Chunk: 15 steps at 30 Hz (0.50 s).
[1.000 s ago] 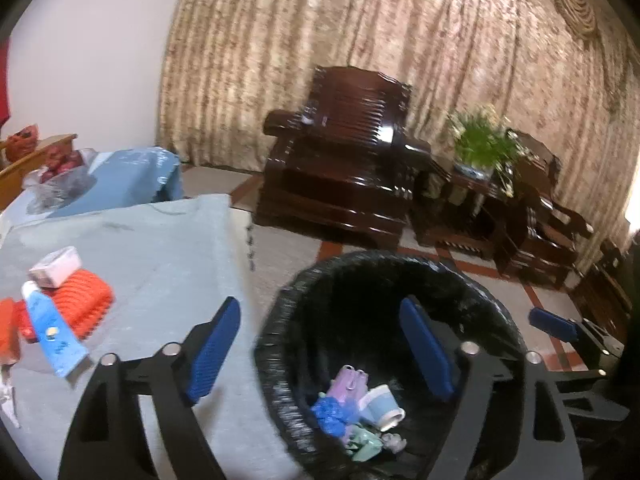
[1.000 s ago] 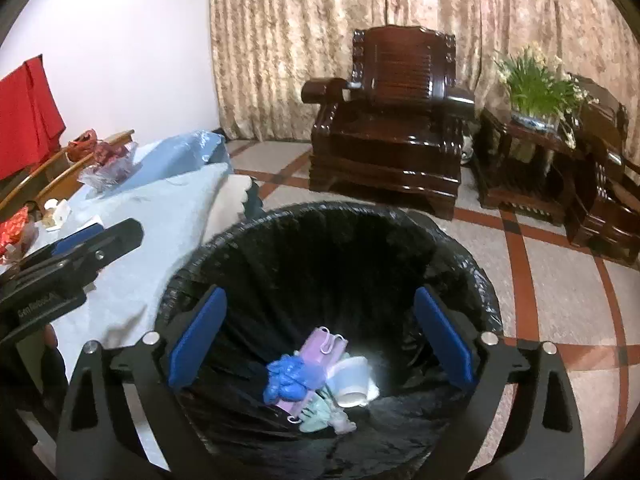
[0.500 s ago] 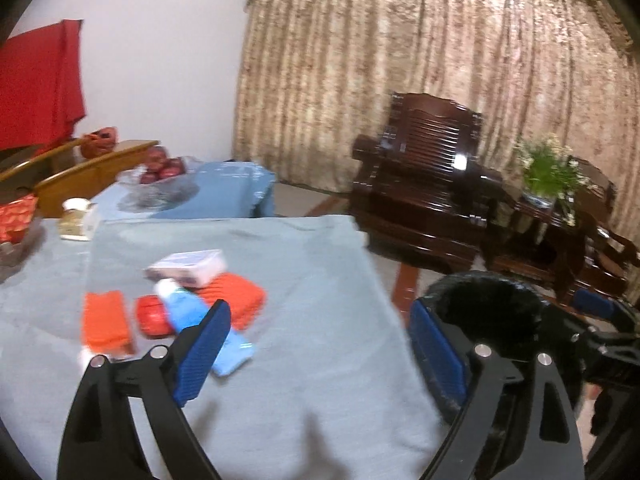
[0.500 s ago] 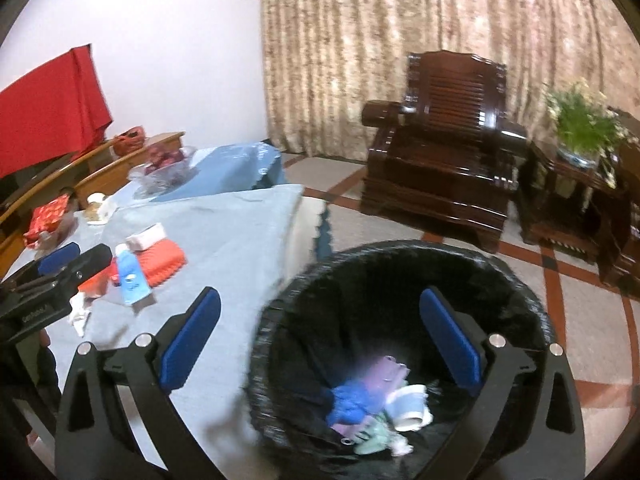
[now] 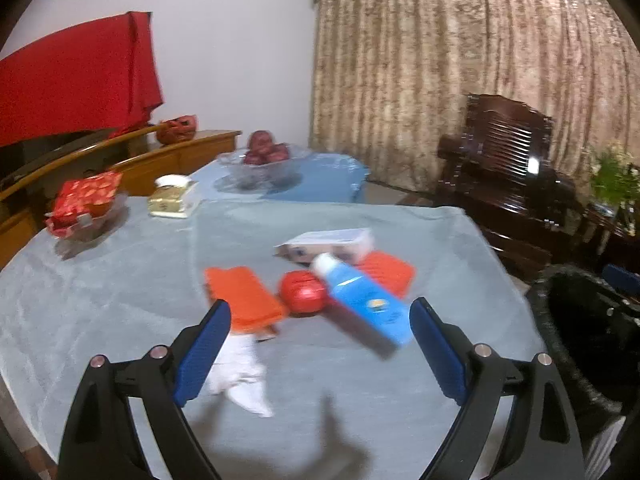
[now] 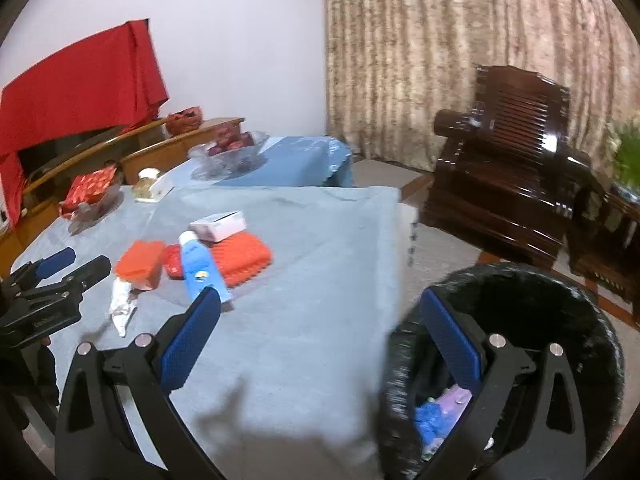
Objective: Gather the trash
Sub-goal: 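Lower the left tool onto the white tissue and close on it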
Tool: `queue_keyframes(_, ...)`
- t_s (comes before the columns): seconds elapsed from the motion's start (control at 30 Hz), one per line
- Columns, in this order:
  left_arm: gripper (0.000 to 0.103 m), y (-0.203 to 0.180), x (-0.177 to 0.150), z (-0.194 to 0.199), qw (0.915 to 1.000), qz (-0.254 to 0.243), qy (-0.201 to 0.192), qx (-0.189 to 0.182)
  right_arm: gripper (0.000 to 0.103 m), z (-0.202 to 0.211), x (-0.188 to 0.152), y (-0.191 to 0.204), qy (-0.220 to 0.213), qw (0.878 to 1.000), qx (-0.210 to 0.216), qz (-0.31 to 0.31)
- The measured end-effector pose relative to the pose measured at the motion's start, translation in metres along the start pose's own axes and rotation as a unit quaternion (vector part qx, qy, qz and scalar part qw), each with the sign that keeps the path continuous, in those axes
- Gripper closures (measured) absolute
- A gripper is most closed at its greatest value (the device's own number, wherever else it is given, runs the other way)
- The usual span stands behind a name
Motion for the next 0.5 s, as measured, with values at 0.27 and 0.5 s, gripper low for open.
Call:
queue_keyframes(0.27, 0.014, 0.052, -0.015, -0.029, 0.9985, 0.032, 0.029, 0.033, 0.006, -0.037, 0.002, 0.044, 0.012, 0.999, 0.026, 0.02)
queue_keyframes(0.5, 0.014, 0.071, -0.03, -0.064, 0.9954, 0.052, 0.07, 0.038, 0.006, -0.069, -0.004, 0.069, 0.035, 0.998, 0.038, 0.029)
Point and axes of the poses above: each gripper's, at about its wrist camera, not at the fingertips, and z roughly against the way its jaws point, y to its left, x to its top, the point moved 5 cm from there along -z, roughly the way its jaws point, and after that the axes turned 9 degrees about y, right-handed, at the moved point
